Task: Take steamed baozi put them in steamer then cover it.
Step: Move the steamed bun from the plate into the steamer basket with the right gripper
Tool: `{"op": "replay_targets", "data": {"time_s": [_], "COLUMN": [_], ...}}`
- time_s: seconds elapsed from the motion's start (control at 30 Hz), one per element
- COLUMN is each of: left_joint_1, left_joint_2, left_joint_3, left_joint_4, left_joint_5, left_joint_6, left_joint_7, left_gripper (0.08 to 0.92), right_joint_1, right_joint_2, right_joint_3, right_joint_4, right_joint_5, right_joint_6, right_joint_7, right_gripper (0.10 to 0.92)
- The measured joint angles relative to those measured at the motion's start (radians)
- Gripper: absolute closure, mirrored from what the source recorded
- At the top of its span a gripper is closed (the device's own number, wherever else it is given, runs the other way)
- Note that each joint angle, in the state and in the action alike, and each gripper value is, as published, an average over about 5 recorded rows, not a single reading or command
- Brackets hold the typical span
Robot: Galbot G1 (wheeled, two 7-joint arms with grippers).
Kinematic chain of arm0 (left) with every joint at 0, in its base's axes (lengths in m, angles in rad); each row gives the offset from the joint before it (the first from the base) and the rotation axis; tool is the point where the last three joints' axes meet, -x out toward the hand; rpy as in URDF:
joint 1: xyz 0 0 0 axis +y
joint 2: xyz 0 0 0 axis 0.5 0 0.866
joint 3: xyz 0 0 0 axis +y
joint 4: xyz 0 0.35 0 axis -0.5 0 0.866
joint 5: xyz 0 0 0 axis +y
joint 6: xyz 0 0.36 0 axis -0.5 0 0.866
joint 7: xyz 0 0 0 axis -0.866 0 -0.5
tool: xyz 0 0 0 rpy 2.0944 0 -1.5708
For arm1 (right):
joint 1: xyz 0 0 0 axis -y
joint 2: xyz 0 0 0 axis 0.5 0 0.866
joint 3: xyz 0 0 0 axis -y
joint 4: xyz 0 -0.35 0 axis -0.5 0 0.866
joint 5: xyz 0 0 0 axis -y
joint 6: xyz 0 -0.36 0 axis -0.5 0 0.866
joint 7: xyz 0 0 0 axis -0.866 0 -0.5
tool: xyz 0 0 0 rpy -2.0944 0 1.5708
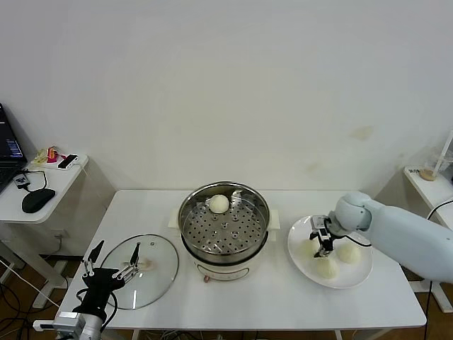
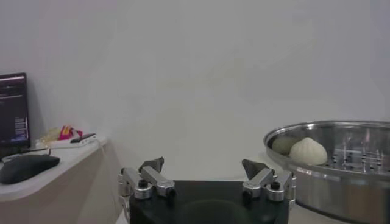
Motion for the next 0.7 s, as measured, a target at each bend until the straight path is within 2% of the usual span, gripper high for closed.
{"op": "replay_targets", "data": {"time_s": [0.4, 0.7], "left_joint_1": [-0.001, -0.016], "left_joint_2": [0.009, 0.016], "left_joint_3": [0.003, 0.006], "left_joint_4": [-0.015, -0.014], "left_joint_5": [-0.001, -0.004], "left_joint_6": [0.001, 0.003], "left_joint_7": [0.0, 0.0], "left_gripper": [0.177, 0.177], "right_joint_1": [0.204, 0.437], "right_joint_2": [-0.075, -0.006], "right_joint_3": [-0.085, -0.207], "right_joint_4": [0.121, 0.191], "right_joint_5": [0.111, 0.267], "right_joint_6": [-0.03, -0.09], "right_joint_7": [0.0, 0.033], "right_gripper": [0.437, 0.431]}}
